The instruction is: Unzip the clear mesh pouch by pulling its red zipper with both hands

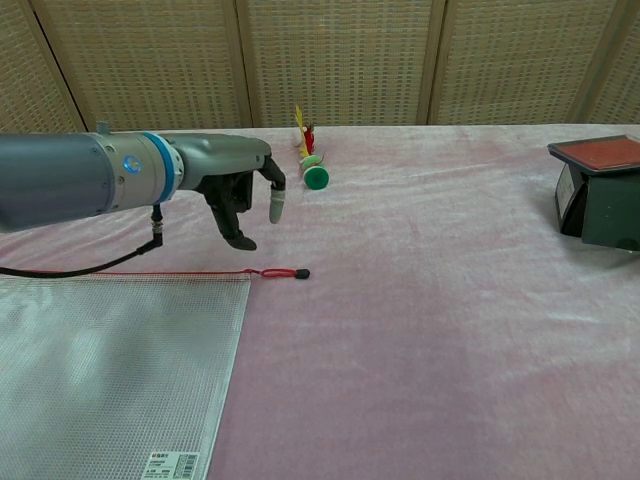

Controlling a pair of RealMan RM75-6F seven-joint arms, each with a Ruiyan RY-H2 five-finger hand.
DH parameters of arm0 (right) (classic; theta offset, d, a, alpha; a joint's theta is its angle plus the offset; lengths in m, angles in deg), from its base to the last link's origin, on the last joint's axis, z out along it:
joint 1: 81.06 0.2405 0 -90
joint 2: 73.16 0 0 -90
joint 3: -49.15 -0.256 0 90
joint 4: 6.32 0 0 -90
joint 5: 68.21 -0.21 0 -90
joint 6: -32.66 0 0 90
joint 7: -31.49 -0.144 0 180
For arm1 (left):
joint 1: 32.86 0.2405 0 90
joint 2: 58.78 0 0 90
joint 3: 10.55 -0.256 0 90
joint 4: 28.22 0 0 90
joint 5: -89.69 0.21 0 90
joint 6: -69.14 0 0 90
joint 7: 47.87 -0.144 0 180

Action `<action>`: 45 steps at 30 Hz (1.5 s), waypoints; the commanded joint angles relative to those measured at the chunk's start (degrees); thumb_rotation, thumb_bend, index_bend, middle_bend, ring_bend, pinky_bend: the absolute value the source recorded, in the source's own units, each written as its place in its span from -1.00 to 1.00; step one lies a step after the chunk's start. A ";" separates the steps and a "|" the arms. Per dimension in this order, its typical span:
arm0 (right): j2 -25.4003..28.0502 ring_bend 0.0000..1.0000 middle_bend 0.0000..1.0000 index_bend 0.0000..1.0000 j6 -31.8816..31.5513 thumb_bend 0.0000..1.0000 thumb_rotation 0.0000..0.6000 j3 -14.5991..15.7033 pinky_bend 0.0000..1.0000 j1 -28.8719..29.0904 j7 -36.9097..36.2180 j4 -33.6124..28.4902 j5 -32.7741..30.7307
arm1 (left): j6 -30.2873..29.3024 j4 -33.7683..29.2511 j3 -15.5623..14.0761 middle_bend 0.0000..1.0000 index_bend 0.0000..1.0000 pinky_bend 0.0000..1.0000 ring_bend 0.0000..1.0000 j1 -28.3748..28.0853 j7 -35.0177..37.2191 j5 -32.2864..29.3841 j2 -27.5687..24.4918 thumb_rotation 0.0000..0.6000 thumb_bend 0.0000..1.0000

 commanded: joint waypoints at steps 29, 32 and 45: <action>1.58 -1.00 -1.00 -1.00 0.48 -1.00 1.00 -0.33 -1.00 0.22 -4.03 0.47 -1.61 | -4.19 13.94 -3.21 1.00 -0.06 1.00 0.89 -7.76 -3.83 -8.72 13.21 1.00 -0.36; 1.58 -1.00 -1.00 -1.00 0.47 -1.00 1.00 -0.29 -1.00 0.22 -4.03 0.47 -1.63 | -3.85 14.59 -3.20 1.00 -0.01 1.00 0.89 -7.77 -3.85 -9.05 13.54 1.00 -0.34; 1.59 -1.00 -1.00 -1.00 0.43 -1.00 1.00 -0.29 -1.00 0.27 -4.18 0.50 -1.89 | -2.70 17.93 -3.35 1.00 0.02 1.00 0.89 -7.80 -4.31 -10.06 15.41 1.00 -0.32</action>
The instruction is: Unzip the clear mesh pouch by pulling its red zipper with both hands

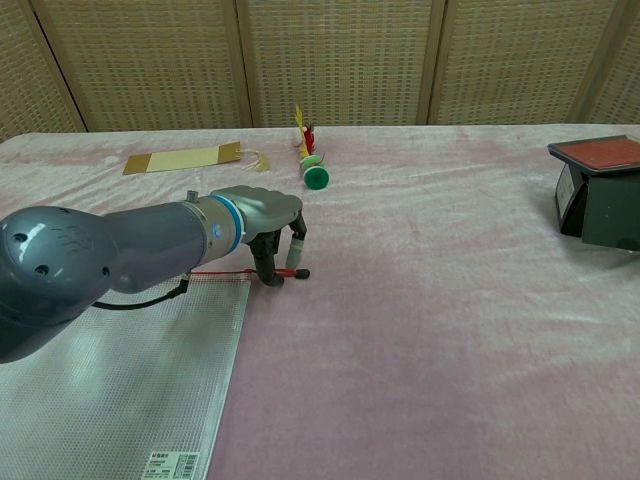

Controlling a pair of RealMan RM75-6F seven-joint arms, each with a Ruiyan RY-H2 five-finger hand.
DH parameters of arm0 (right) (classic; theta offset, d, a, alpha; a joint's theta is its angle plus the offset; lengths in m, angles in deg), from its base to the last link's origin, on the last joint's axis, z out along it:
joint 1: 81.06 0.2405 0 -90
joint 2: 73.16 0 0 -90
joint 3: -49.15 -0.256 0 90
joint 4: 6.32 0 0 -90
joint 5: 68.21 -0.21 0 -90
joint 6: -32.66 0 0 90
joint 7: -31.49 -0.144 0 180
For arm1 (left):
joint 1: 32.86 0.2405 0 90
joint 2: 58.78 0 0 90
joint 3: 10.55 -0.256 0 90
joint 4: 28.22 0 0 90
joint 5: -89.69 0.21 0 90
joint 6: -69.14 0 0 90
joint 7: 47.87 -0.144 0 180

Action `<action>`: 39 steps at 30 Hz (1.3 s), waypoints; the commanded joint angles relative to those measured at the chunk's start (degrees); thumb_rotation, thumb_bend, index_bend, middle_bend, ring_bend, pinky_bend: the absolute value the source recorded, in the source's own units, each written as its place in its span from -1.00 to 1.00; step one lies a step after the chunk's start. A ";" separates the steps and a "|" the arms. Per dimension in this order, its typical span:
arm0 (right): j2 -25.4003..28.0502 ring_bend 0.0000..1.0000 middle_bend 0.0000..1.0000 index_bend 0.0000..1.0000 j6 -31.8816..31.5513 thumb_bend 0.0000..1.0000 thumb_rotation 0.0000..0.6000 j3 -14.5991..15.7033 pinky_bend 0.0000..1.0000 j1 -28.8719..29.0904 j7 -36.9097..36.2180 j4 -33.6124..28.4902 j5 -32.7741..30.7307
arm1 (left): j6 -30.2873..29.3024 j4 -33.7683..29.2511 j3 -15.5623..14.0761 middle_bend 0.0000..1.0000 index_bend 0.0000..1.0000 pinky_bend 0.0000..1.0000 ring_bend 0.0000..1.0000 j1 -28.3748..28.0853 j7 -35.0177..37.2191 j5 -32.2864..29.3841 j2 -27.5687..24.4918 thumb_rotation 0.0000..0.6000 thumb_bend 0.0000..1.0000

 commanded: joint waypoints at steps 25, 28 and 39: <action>0.24 -1.00 -1.00 -1.00 0.30 -1.00 1.00 0.23 -1.00 0.19 -0.74 0.00 -0.03 | 0.08 -0.13 1.57 1.00 0.40 1.00 0.89 0.92 1.08 0.41 -0.22 1.00 -0.06; 0.21 -1.00 -1.00 -1.00 0.43 -1.00 1.00 0.28 -1.00 0.26 -0.81 0.06 -0.01 | -0.11 -1.52 2.22 1.00 0.52 1.00 0.89 1.21 1.87 0.71 -1.34 1.00 0.04; -0.36 -1.00 -1.00 -0.96 2.02 -1.00 1.00 0.64 -1.00 1.34 -1.48 -0.10 0.93 | -1.54 -15.65 7.33 1.00 0.73 1.00 0.89 3.82 8.36 2.41 -13.09 1.00 0.15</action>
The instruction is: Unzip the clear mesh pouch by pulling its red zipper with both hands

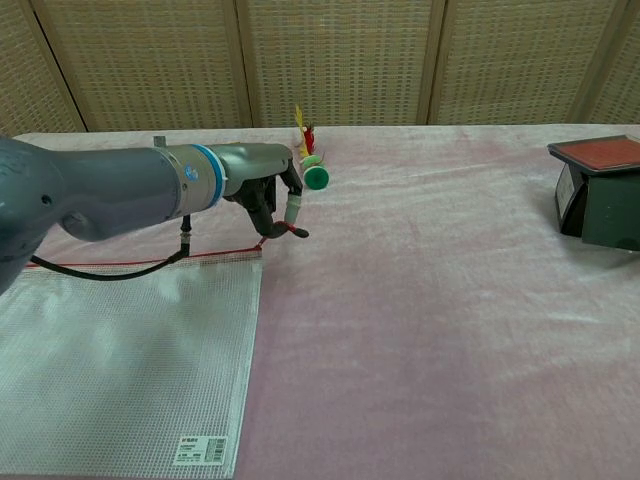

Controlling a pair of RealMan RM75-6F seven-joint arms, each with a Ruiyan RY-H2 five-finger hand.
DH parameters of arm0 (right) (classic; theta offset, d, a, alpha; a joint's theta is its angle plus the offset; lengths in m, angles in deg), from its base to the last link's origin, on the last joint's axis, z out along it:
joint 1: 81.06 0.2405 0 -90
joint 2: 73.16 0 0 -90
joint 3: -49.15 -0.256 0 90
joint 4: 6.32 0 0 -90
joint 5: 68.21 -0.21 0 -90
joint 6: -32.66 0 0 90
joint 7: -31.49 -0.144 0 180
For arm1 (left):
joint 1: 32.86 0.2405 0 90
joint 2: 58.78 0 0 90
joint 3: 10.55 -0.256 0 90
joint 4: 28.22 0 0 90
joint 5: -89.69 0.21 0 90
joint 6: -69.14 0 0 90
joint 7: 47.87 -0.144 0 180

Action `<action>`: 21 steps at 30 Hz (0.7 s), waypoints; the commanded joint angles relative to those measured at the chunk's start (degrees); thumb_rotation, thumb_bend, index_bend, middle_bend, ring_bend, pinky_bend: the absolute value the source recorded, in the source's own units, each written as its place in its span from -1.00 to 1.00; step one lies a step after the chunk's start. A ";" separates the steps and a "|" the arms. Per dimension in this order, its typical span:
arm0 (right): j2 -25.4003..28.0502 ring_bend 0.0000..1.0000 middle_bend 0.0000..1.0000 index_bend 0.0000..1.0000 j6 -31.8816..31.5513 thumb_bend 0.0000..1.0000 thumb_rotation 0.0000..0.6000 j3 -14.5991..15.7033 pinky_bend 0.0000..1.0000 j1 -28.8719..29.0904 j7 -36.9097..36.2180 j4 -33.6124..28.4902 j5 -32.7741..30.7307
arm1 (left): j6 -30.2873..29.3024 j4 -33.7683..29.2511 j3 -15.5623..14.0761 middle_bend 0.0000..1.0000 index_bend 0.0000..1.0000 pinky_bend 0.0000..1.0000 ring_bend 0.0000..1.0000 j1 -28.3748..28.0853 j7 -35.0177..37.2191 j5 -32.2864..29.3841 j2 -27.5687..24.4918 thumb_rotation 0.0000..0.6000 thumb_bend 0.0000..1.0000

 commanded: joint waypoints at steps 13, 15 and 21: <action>4.59 0.47 0.59 -0.74 27.33 -1.00 1.00 -5.83 0.69 17.69 -21.42 -5.08 -3.92 | -3.01 -17.35 6.49 1.00 0.73 1.00 0.89 1.66 9.16 4.75 -12.96 1.00 0.16; 4.79 0.54 0.65 -0.70 31.69 -1.00 1.00 -6.94 0.91 20.36 -24.20 -5.13 -5.95 | -3.02 -17.60 6.98 1.00 0.73 1.00 0.89 1.06 9.70 4.44 -12.99 1.00 0.16; 2.73 0.64 0.76 -0.52 41.64 -1.00 1.00 -10.29 1.00 27.35 -30.14 -6.33 -13.81 | -4.06 -15.37 8.49 1.00 0.73 1.00 0.89 -1.64 11.35 4.52 -10.35 1.00 0.16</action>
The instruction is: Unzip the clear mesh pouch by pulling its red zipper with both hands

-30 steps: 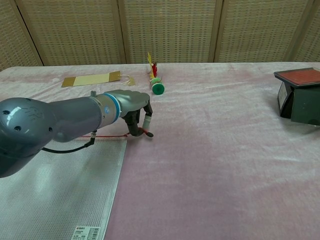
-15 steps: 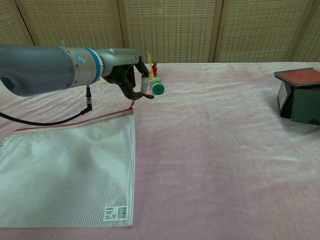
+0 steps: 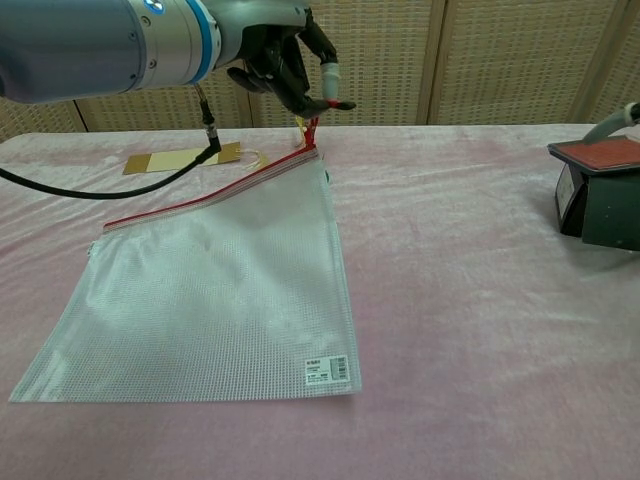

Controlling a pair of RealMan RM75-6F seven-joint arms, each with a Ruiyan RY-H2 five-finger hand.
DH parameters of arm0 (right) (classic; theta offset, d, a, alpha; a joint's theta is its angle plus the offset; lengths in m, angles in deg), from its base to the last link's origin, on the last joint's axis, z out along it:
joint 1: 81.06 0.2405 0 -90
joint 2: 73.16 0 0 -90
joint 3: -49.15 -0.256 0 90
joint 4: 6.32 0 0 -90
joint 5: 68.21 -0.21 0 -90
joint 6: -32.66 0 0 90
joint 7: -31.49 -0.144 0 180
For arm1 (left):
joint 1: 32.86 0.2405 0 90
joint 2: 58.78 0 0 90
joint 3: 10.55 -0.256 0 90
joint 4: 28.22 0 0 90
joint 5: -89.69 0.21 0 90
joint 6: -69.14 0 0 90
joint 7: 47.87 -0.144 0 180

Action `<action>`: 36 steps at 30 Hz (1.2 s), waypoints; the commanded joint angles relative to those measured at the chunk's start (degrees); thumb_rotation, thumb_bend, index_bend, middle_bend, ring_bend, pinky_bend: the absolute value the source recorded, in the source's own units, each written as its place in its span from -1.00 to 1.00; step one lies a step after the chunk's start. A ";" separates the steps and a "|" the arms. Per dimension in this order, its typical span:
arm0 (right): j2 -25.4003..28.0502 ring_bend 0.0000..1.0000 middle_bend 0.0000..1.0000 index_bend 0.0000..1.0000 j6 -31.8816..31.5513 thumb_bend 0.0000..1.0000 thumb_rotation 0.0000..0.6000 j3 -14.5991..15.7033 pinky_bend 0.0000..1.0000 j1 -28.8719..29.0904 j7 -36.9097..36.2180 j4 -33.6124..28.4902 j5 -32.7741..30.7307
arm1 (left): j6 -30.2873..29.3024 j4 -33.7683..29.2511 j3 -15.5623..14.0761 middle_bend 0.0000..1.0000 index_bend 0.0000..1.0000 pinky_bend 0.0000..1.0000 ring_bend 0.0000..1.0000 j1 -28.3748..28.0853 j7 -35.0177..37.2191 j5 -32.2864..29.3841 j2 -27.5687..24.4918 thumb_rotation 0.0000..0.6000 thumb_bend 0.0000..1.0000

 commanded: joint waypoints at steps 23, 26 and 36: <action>-10.52 0.68 0.80 -0.26 10.60 -0.75 1.00 -5.99 1.00 21.34 -6.67 -1.83 -36.85 | -2.71 3.42 3.18 1.00 0.73 1.00 0.89 -6.72 2.35 -4.02 5.34 1.00 0.17; -11.10 0.68 0.80 -0.26 9.83 -0.75 1.00 -6.55 1.00 22.07 -6.35 -2.03 -39.16 | -3.06 3.07 3.18 1.00 0.73 1.00 0.89 -6.87 2.58 -3.97 5.19 1.00 0.17; -14.59 0.68 0.80 -0.14 6.08 -0.64 1.00 -7.13 1.00 24.47 -3.41 -1.31 -44.55 | -4.27 2.96 3.36 1.00 0.73 1.00 0.89 -6.91 4.73 -2.14 6.16 1.00 0.17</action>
